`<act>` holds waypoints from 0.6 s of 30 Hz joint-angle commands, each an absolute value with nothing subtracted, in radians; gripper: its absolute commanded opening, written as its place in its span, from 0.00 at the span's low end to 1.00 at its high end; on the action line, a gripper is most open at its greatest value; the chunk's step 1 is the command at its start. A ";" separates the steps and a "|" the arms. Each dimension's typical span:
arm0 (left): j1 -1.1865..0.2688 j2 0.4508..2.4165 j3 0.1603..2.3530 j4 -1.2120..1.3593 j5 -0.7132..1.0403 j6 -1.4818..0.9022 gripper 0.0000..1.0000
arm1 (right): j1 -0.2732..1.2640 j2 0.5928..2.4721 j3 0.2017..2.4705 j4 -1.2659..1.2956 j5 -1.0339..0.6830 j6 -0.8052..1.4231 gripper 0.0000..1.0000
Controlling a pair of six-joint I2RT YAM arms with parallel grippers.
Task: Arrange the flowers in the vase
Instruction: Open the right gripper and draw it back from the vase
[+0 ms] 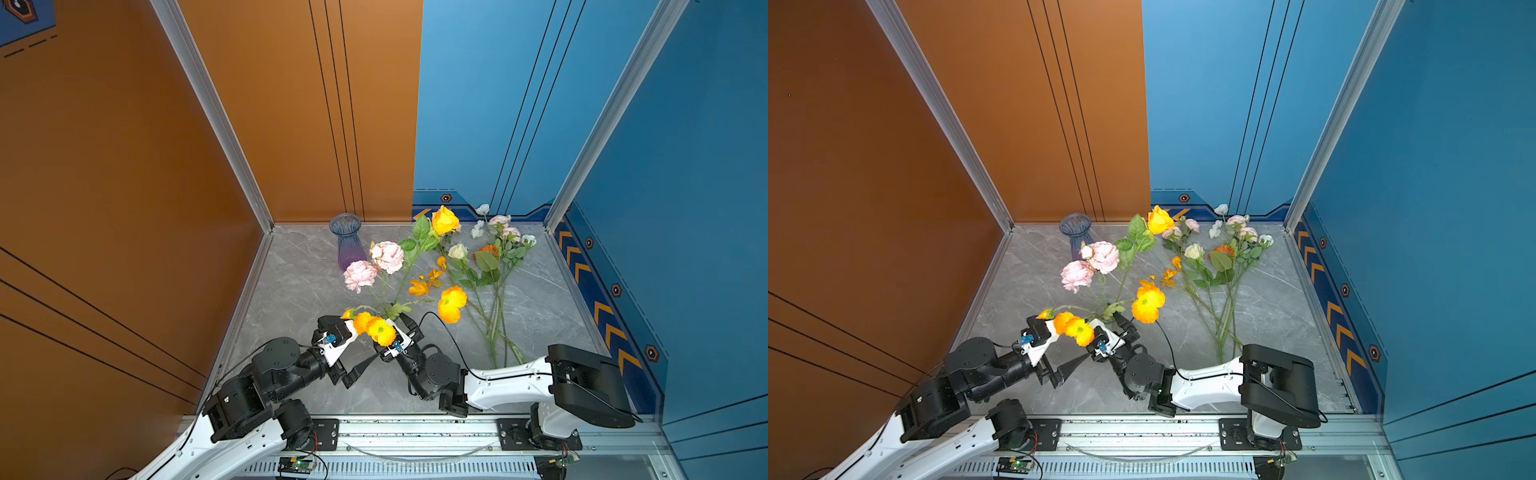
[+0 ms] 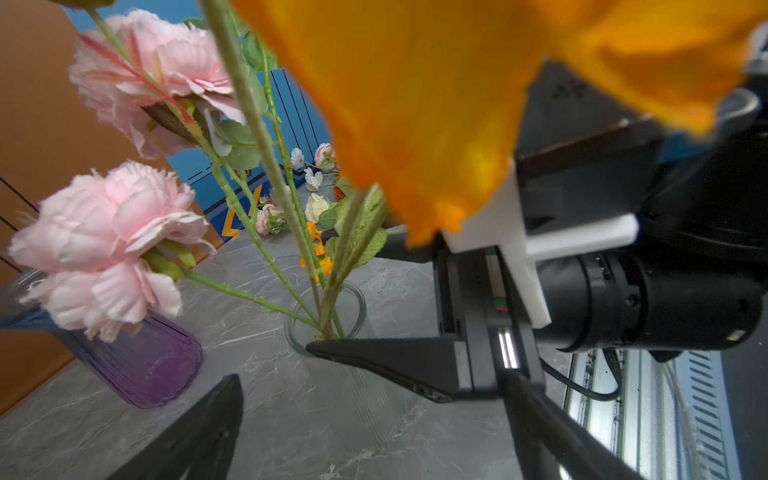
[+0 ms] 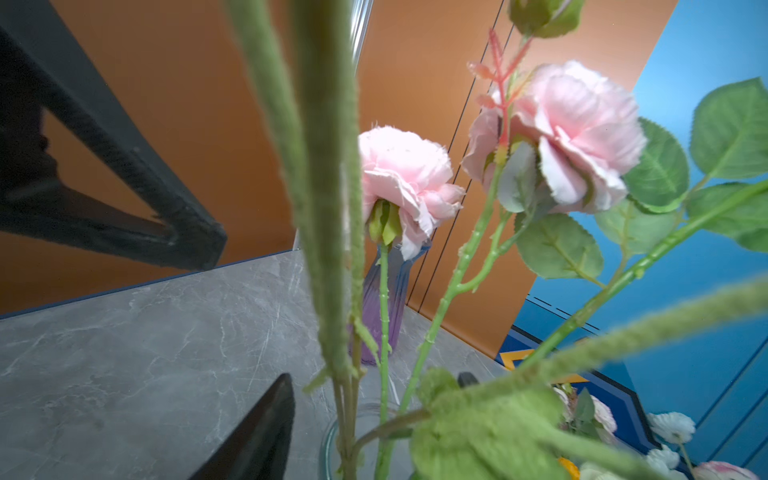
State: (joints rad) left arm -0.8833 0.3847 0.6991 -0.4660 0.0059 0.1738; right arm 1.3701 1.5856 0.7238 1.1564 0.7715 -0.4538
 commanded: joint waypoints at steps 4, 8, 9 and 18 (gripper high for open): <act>-0.872 0.391 0.690 -0.443 0.036 0.163 0.98 | 1.355 1.458 0.736 0.906 0.858 -0.350 0.80; -0.870 0.386 0.691 -0.446 0.035 0.163 0.98 | 1.312 1.386 0.795 0.639 0.789 -0.211 0.82; -0.870 0.382 0.692 -0.445 0.033 0.163 0.98 | 1.299 1.370 0.818 0.571 0.758 -0.171 0.82; -0.870 0.327 0.704 -0.492 0.019 0.111 0.98 | 1.230 1.377 1.069 0.066 0.556 -0.026 0.85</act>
